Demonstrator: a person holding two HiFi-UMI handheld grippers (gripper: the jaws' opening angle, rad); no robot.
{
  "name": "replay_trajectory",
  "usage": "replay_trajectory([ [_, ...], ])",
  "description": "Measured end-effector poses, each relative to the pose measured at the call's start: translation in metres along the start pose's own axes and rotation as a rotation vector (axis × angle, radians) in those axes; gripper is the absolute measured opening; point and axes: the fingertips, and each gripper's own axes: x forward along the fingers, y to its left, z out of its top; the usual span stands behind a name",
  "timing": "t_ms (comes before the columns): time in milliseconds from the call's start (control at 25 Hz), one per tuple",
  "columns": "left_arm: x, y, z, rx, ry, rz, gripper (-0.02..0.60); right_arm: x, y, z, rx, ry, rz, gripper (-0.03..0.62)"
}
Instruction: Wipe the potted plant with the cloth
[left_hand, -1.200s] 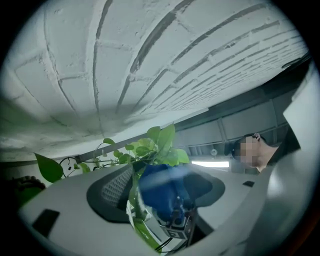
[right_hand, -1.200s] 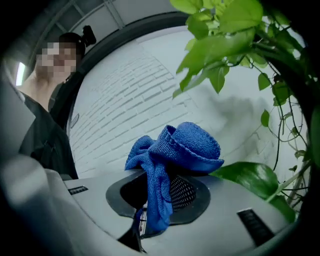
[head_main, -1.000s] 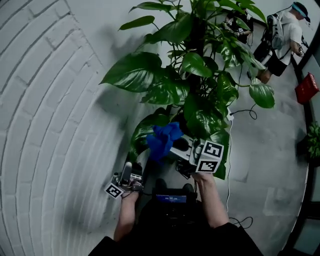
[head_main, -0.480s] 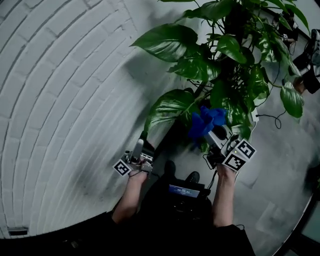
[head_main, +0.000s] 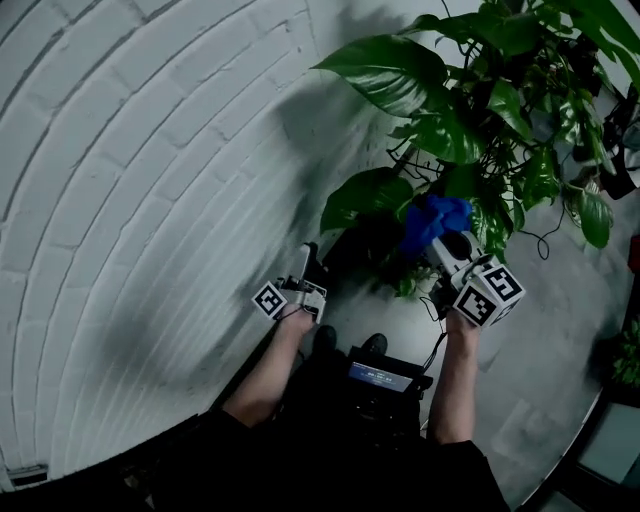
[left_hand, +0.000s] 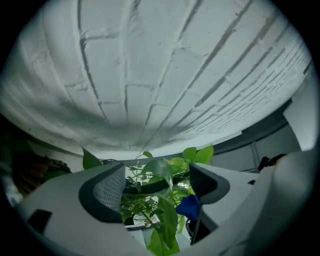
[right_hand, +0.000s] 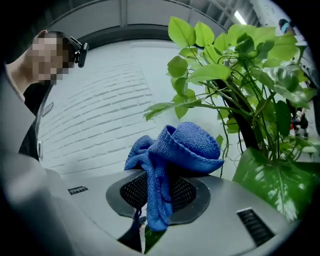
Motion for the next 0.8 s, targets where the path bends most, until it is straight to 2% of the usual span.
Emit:
replay_trajectory([
  [80, 0.010, 0.018, 0.002, -0.081, -0.032, -0.007, 0.410, 0.018, -0.003, 0.001, -0.028, 0.027, -0.029, 0.107],
  [160, 0.022, 0.018, 0.012, -0.125, -0.082, -0.060, 0.410, 0.040, -0.009, -0.004, -0.057, 0.061, -0.061, 0.107],
  [240, 0.035, 0.006, 0.018, -0.129, -0.094, -0.135, 0.410, 0.060, -0.018, -0.010, -0.087, 0.103, -0.104, 0.107],
  [360, 0.050, -0.017, 0.021, -0.126, -0.068, -0.219, 0.405, 0.084, -0.032, -0.016, -0.115, 0.141, -0.162, 0.107],
  [480, 0.048, -0.041, 0.031, -0.140, -0.089, -0.304, 0.338, 0.100, -0.033, -0.018, -0.130, 0.148, -0.190, 0.107],
  [560, 0.045, -0.059, 0.040, -0.141, -0.102, -0.371, 0.278, 0.113, -0.029, -0.022, -0.132, 0.159, -0.180, 0.107],
  [640, 0.043, -0.074, 0.045, -0.141, -0.102, -0.426, 0.250, 0.124, -0.024, -0.030, -0.129, 0.179, -0.161, 0.107],
  [720, 0.039, -0.074, 0.048, -0.149, -0.099, -0.437, 0.232, 0.131, -0.018, -0.039, -0.122, 0.192, -0.149, 0.107],
  [800, 0.029, -0.051, 0.048, -0.175, -0.116, -0.368, 0.232, 0.132, -0.013, -0.045, -0.118, 0.194, -0.149, 0.107],
])
